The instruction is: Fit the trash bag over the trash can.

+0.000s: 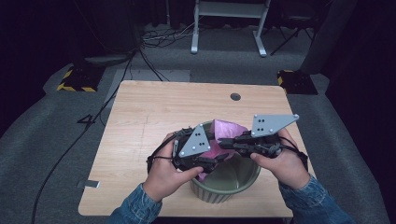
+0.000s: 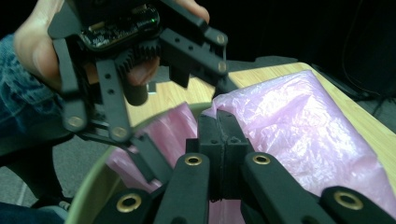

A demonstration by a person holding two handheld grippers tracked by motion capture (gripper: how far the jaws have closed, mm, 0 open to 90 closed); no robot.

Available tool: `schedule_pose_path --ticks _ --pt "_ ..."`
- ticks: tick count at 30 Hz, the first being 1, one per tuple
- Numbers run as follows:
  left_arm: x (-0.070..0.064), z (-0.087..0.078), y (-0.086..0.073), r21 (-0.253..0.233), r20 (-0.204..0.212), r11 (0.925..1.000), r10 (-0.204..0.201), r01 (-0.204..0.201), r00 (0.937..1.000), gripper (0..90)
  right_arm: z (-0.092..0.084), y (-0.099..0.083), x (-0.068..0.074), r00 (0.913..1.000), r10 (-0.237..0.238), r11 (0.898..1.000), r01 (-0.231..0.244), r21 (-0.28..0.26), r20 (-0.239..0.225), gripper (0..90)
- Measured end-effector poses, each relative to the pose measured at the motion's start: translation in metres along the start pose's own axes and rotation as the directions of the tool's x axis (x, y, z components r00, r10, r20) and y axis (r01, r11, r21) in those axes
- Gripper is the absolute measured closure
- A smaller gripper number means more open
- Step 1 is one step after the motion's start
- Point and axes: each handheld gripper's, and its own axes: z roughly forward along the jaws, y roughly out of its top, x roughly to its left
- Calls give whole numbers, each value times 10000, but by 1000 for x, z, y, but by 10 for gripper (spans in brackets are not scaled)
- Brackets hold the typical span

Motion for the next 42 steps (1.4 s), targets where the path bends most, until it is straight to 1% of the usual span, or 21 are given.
schedule_pose_path --ticks 2,5,7,8,9,10,11,12,13,14,16,18,19,20,21,24,29,34,35,36,42 --pt "-2 1 1 48 -32 9996 267 -267 9996 509 3 -1 0 9999 67 9999 -69 -147 -133 900" --pt "-3 0 1 274 -145 9983 517 -513 9986 667 5 -3 0 9991 184 9993 -196 -316 -392 900" --pt "-2 -1 0 288 82 9987 412 -414 9991 704 5 -3 1 9993 107 9994 -119 -328 -370 900" --pt "-2 -2 0 335 90 9985 441 -444 9990 738 4 -3 2 9995 52 9993 -64 -368 -326 900" --pt "-1 -3 -1 426 38 9981 450 -451 9990 799 2 -2 2 9995 46 9991 -60 -421 -320 899" --pt "0 -4 -2 378 4 9987 351 -351 9994 876 0 -1 2 9996 30 9989 -43 -469 -273 845" --pt "2 -7 -2 271 43 9994 191 -192 9998 893 -3 0 2 9999 8 9988 -14 -497 -131 781" --pt "3 -8 -2 215 77 9997 75 -77 9999 898 -8 1 2 9996 -148 9986 160 -499 227 767" --pt "4 -10 -3 200 70 9998 20 -21 10000 899 -12 1 2 9988 -237 9985 258 -477 428 752" --pt "5 -11 -3 162 55 9999 -21 20 10000 900 -15 2 2 9981 -273 9985 299 -466 551 726" --pt "6 -13 -2 49 128 9999 -100 99 9999 900 -22 1 0 9957 -357 9982 397 -452 849 607" --pt "6 -14 -1 -83 185 9998 -160 162 9997 900 -25 -1 -4 9918 -491 9984 520 -220 1176 536" --pt "6 -15 -1 -142 236 9998 -135 138 9996 900 -25 -3 -5 9904 -492 9986 513 -130 1292 525" --pt "6 -15 1 -187 326 9998 -108 115 9994 900 -24 -5 -7 9897 -500 9987 505 -3 1340 562" --pt "6 -15 1 -206 362 9997 -89 97 9993 900 -24 -7 -8 9906 -527 9986 512 151 1262 700" --pt "6 -16 2 -220 288 9997 -83 89 9995 898 -23 -10 -7 9952 -379 9991 359 238 906 891" --pt "10 -24 0 -342 194 9992 -201 208 9996 896 -28 -10 -7 9973 302 9995 -311 114 672 900" --pt "10 -27 -2 -334 181 9991 -242 248 9995 900 -32 -13 -9 9957 557 9984 -564 78 735 900" --pt "10 -27 -2 -207 115 9995 -254 257 9996 900 -32 -14 -10 9952 603 9981 -611 82 769 900" --pt "10 -28 -3 -94 48 9995 -289 289 9996 900 -35 -18 -12 9928 687 9975 -700 104 980 900" --pt "15 -34 -9 -67 -178 9988 -491 490 9986 900 -45 -27 -18 9874 976 9952 -973 -91 1242 900"
